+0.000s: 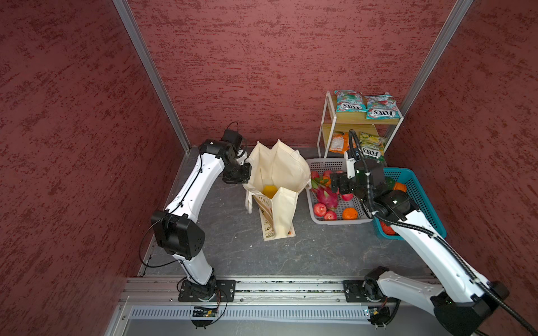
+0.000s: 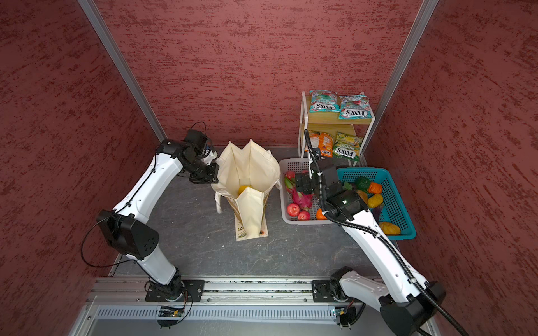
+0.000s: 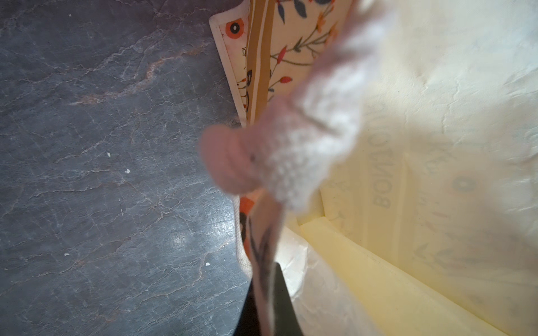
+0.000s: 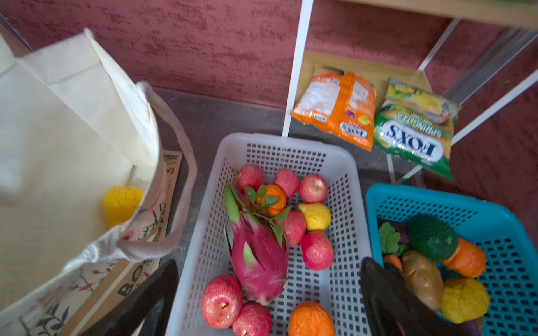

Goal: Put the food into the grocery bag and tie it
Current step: 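Move the right gripper back over the white basket toward the dragon fruit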

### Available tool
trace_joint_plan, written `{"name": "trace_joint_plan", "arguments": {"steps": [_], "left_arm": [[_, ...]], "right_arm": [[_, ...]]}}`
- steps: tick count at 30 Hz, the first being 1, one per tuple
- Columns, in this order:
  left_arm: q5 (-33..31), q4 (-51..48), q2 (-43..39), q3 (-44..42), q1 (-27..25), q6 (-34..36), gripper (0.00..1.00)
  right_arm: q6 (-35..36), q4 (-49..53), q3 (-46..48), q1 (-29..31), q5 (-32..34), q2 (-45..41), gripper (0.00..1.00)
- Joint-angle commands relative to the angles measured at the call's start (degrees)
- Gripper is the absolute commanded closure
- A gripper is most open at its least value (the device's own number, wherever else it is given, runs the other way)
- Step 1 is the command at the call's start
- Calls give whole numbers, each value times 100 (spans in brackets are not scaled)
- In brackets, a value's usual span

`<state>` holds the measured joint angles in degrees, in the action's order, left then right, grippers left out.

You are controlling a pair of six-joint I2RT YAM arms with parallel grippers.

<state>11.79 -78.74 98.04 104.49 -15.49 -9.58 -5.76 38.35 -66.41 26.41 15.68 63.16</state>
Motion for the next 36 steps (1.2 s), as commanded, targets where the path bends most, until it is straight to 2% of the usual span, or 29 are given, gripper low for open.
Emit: {"name": "trace_joint_plan", "arguments": {"steps": [1,8,17,26,36], "left_arm": [[-16,43,-119,50,2,74,100],[-107,6,-152,116,2,-12,100],[-184,-56,-213,143,-42,-166,100],[-248,-20,-285,-39,-117,-314,100],[-291,-36,-242,-75,-226,-378,100]], "right_arm": [[-350,232,371,-181,-637,188,3],[-255,399,357,-436,-1195,888,2],[25,987,-646,-654,-1538,2291,5],[235,835,-1072,-655,-1683,2860,15],[384,885,-1430,-655,-1765,3460,20]]}}
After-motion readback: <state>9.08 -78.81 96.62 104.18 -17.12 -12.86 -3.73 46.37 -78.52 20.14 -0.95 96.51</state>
